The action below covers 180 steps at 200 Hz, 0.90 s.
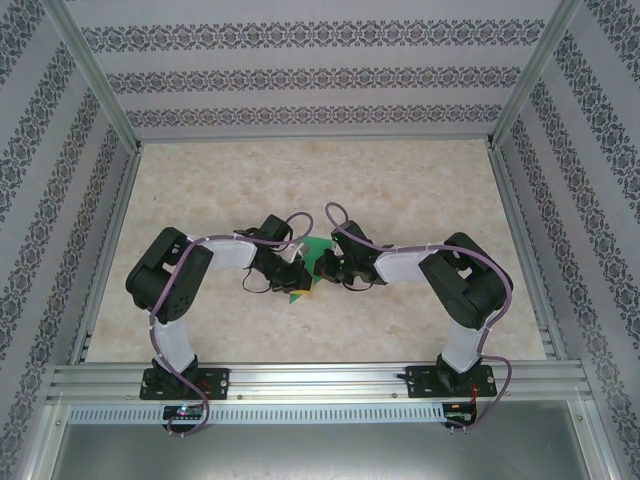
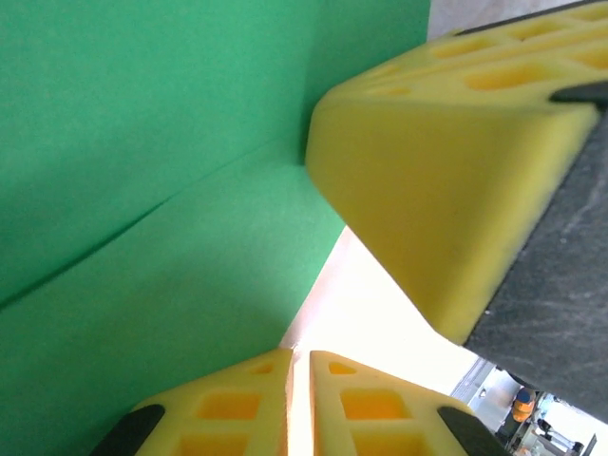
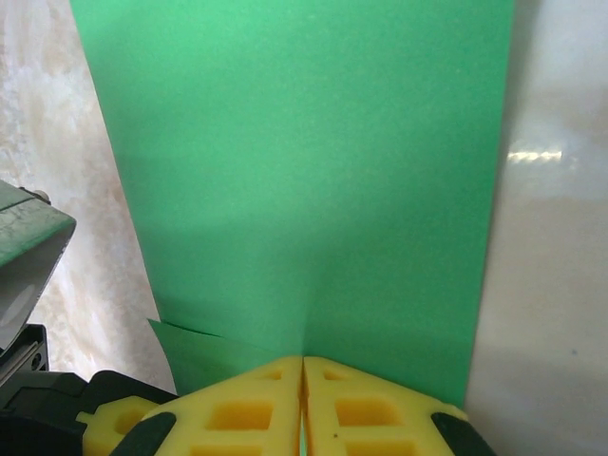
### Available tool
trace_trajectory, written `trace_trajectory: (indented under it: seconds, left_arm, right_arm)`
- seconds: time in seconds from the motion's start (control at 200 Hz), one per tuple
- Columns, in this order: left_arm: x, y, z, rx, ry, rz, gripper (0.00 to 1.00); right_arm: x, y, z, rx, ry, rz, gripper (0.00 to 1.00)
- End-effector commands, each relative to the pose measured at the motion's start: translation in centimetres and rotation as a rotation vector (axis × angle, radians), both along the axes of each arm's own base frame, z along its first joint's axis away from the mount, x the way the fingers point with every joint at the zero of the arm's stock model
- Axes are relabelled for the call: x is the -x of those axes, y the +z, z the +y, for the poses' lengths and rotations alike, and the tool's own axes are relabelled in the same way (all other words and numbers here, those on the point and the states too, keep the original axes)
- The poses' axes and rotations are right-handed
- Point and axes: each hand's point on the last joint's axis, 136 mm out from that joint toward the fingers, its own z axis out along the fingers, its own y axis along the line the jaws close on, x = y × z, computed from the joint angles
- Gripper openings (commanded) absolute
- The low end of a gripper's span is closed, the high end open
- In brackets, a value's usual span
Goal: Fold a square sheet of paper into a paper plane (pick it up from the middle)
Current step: Third fold the triangle at the center of the table.
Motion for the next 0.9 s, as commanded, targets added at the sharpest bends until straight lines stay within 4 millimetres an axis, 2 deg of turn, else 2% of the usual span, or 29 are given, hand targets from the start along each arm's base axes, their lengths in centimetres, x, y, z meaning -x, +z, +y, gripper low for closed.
trace_trajectory:
  seconds: [0.0,0.135,0.445,0.614,0.779,0.894]
  left_arm:
    - [3.1,-2.7,2.3,-0.083,-0.017,0.057,0.13]
    - [5.0,-3.3,3.4,-0.096,-0.009,0.088,0.13]
    - [5.8,-2.2,4.1,-0.081,0.037,0.073,0.11]
    - [6.8,-2.5,5.1,-0.094,0.062,0.099,0.1]
    - [6.6,-2.2,6.5,-0.068,0.146,0.09,0.09]
    - [5.8,-0.9,6.4,0.008,0.188,0.094,0.08]
  right_arm:
    - [2.0,-4.0,-3.0,0.172,-0.018,0.085,0.1]
    - [2.0,-3.8,-3.6,0.198,-0.018,0.084,0.1]
    - [2.0,-3.8,-4.5,0.219,-0.023,0.086,0.1]
    - [2.0,-3.8,-4.6,0.226,-0.023,0.086,0.1]
    - [1.9,-3.7,-4.4,0.221,-0.018,0.086,0.1]
    - [1.9,-3.8,-4.2,0.215,-0.01,0.091,0.1]
